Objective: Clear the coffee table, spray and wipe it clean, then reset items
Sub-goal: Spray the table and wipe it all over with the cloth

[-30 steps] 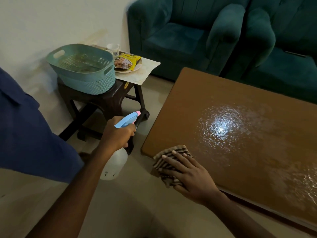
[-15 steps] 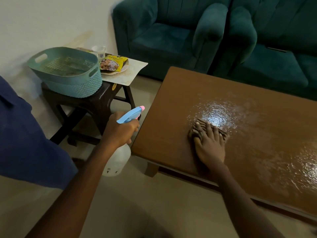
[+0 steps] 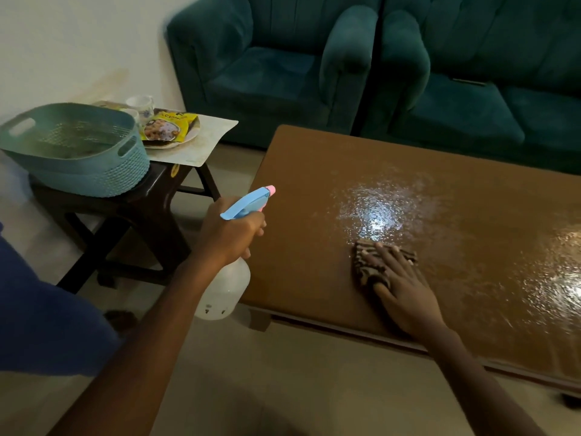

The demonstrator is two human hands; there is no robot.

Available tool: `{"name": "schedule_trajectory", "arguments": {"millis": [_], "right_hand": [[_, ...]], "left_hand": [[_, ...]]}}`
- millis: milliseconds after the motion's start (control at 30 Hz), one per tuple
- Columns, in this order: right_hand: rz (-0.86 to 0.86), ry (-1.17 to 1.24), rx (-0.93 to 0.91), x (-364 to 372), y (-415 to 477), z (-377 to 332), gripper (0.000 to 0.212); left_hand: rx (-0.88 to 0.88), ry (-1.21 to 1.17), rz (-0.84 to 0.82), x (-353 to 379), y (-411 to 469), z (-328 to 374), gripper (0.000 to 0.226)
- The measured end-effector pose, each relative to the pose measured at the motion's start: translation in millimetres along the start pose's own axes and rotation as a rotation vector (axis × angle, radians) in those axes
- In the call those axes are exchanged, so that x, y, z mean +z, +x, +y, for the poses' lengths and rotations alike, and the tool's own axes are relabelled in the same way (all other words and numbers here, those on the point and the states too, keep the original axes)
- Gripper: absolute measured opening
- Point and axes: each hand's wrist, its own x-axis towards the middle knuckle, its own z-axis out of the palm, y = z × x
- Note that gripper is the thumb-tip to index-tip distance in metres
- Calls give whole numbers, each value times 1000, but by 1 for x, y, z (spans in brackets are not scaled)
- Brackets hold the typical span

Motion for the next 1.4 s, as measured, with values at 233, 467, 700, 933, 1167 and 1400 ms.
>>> {"name": "schedule_trajectory", "arguments": {"millis": [233, 467, 700, 933, 1167, 1400], "right_hand": [[22, 20, 209, -3, 113, -22, 56], [-45, 1, -209, 3, 99, -58, 57], [152, 80, 283, -12, 16, 52, 64], [179, 47, 524, 13, -51, 16, 60], [49, 4, 5, 16, 5, -28, 65], [87, 51, 272, -5, 70, 32, 59]], "left_hand": [[46, -29, 9, 14, 5, 21, 11], [70, -13, -20, 23, 9, 25, 13], [101, 4, -83, 41, 16, 30, 11], [147, -26, -139, 64, 15, 38, 11], [185, -9, -113, 75, 8, 50, 17], [189, -5, -27, 95, 8, 56, 17]]}}
